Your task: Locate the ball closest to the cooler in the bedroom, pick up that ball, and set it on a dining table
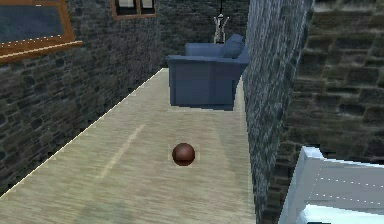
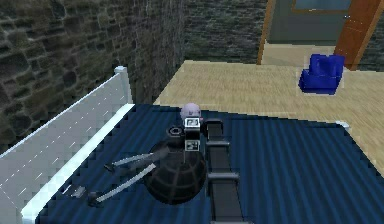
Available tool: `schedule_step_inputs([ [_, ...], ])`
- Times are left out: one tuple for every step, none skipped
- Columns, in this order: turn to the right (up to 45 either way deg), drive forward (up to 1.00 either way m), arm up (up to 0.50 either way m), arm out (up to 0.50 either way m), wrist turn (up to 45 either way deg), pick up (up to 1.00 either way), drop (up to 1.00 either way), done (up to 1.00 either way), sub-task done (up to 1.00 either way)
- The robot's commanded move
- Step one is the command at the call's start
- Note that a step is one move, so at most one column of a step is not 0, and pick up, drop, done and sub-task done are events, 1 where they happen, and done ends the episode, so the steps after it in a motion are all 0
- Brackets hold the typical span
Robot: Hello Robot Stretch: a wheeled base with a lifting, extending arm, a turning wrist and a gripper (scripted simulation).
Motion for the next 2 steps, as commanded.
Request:
schedule_step_inputs([
  [0.0, 0.0, 0.0, 0.0, 45.0, 0.0, 0.0, 0.0, 0.0],
  [0.0, 0.0, 0.0, 0.0, 21.0, 0.0, 0.0, 0.0, 0.0],
])
